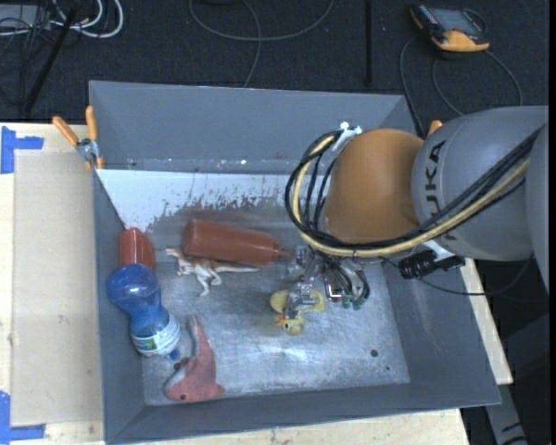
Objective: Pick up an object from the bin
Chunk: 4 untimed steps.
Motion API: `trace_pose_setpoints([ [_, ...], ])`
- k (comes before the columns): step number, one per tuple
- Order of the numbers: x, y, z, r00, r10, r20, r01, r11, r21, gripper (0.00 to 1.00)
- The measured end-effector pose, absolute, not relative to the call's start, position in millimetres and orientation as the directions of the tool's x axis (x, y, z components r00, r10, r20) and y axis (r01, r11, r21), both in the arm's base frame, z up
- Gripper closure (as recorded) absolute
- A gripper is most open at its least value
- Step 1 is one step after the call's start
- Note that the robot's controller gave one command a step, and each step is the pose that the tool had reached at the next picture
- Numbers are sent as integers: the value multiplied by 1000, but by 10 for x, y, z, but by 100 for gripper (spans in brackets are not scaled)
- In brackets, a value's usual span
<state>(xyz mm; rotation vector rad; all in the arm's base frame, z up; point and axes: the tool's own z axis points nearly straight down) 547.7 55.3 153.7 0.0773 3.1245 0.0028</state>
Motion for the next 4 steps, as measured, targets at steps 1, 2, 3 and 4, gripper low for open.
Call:
trace_pose_setpoints([
  [1,5457,593,1594,-999,48,15,48,999,-2,100],
  [2,5817,337,1476,-999,52,-15,52,999,2,100],
  [3,5781,289,1518,-996,-83,15,-83,997,0,100],
  [4,5791,345,2161,-959,-282,3,-282,959,1,100],
])
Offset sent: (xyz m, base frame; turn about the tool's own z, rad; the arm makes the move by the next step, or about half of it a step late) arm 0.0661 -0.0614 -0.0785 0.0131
